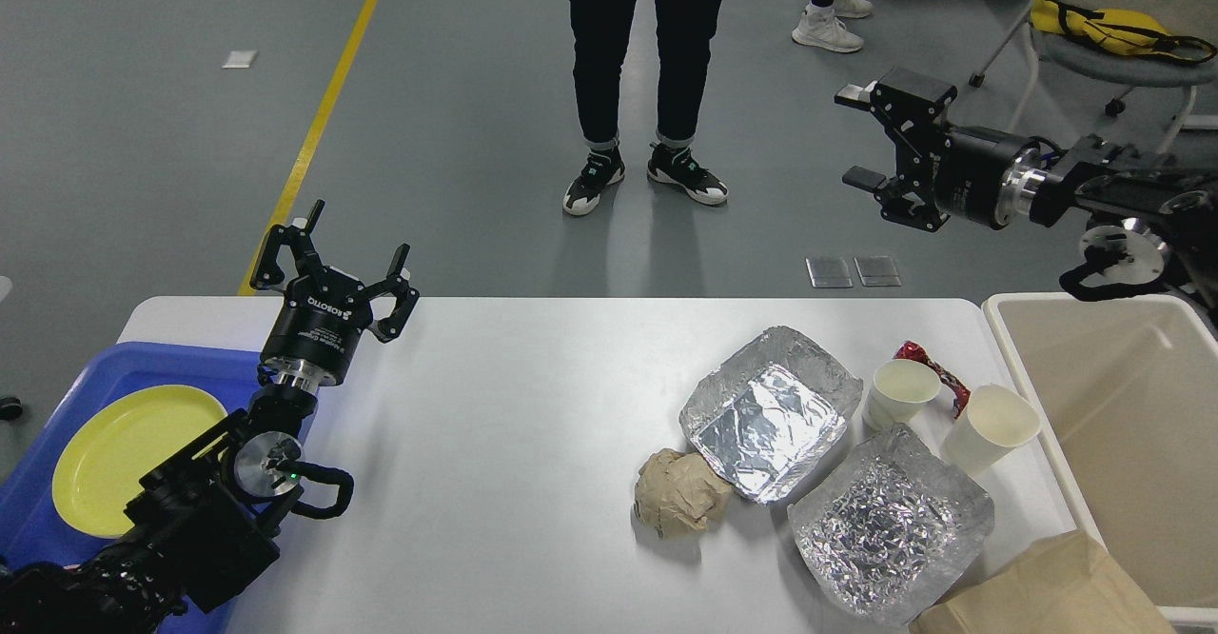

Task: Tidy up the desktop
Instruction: 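Raise the right gripper and swing it over the foil containers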

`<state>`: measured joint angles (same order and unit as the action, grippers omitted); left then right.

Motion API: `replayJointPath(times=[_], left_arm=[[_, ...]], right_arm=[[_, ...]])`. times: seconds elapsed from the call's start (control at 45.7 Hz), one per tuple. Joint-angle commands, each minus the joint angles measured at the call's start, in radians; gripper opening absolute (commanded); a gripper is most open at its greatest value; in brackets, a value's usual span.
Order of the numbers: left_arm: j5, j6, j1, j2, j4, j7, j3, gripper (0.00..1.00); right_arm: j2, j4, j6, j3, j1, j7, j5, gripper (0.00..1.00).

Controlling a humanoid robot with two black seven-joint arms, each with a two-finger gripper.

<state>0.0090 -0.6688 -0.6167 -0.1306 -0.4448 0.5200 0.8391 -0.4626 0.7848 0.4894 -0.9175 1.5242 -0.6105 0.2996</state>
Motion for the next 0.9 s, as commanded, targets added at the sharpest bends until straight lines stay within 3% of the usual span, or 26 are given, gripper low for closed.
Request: replayJointPath(times=[0.0,0.131,0.241,0.35,0.481,0.547,0.569,0.678,0.875], left_arm=[[0.0,0.0,0.0,-0.001,0.0,0.0,0.0,1.0],[0.0,0.0,0.0,-0.001,0.0,0.0,0.0,1.0],[0.0,0.0,0.0,-0.001,0.0,0.0,0.0,1.0],[-0.001,0.0,0.0,0.002,0.0,0.0,0.0,1.0],[0.0,0.0,0.0,0.002,0.0,0.0,0.0,1.0],[-0.001,0.0,0.0,-0.001,0.0,0.0,0.0,1.0],[0.0,0.0,0.0,-0.001,0.0,0.0,0.0,1.0],[0.0,0.0,0.0,-0.001,0.0,0.0,0.0,1.0],[-0.001,0.0,0.0,-0.001,0.0,0.0,0.0,1.0]], right_arm=[[-0.03,0.083,0.0,-0.078,0.083,0.0,-0.001,1.0],[-0.027,0.1,0.003,-0.087,0.123,0.0,-0.001,1.0],[0.001,0.244,0.006,-0.09,0.163,0.0,-0.011,1.0],[0.051,0.295,0.006,-0.092,0.189,0.015,-0.066,1.0],[0.12,0.31,0.003,-0.174,0.229,0.078,-0.134,1.0],[0.163,0.31,-0.008,-0.253,0.261,0.135,-0.139,1.0],[0.18,0.31,-0.009,-0.302,0.286,0.176,-0.139,1.0],[0.196,0.312,0.0,-0.377,0.33,0.251,-0.139,1.0],[0.239,0.349,0.018,-0.391,0.448,0.265,-0.137,1.0]])
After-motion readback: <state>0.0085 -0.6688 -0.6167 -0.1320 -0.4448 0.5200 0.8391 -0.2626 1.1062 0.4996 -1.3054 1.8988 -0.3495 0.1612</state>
